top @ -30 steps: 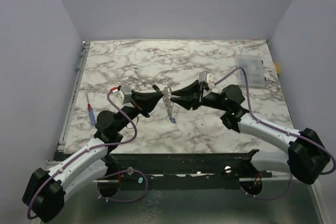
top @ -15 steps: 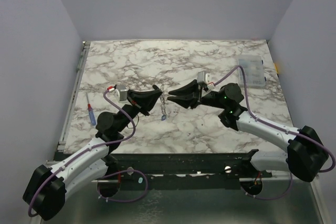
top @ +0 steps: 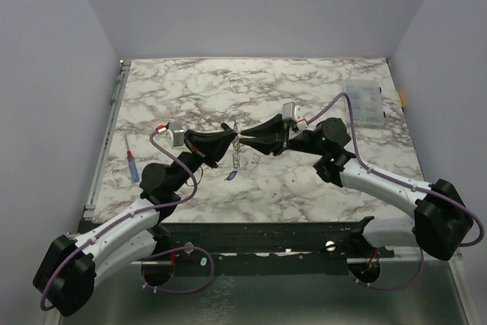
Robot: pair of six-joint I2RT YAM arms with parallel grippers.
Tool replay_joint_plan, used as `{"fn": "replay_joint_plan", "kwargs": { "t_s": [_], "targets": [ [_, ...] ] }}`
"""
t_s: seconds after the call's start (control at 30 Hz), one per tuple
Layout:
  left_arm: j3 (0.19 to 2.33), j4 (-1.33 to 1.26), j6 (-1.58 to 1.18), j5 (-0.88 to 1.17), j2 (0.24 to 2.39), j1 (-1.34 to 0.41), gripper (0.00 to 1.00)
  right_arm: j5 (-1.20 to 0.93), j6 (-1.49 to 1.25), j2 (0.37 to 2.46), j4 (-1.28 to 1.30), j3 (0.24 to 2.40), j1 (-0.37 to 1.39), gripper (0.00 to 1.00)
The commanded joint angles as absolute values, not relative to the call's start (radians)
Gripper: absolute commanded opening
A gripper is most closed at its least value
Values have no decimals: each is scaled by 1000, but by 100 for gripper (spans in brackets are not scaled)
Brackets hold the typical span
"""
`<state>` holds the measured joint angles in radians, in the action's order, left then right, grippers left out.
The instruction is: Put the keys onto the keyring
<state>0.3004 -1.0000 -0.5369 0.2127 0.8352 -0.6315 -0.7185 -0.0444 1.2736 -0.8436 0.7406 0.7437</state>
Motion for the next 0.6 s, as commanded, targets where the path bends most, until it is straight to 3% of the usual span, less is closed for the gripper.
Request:
{"fn": "replay_joint_plan", "kwargs": {
  "t_s": [0.0, 0.57],
  "targets": [
    [296, -1061, -546, 196, 835, -642, 0, -714, -16, 1288, -837, 774, 755, 30],
    [285, -1066, -534, 177, 811, -649, 0, -647, 45, 1253, -788, 765, 762, 30]
  ]
}}
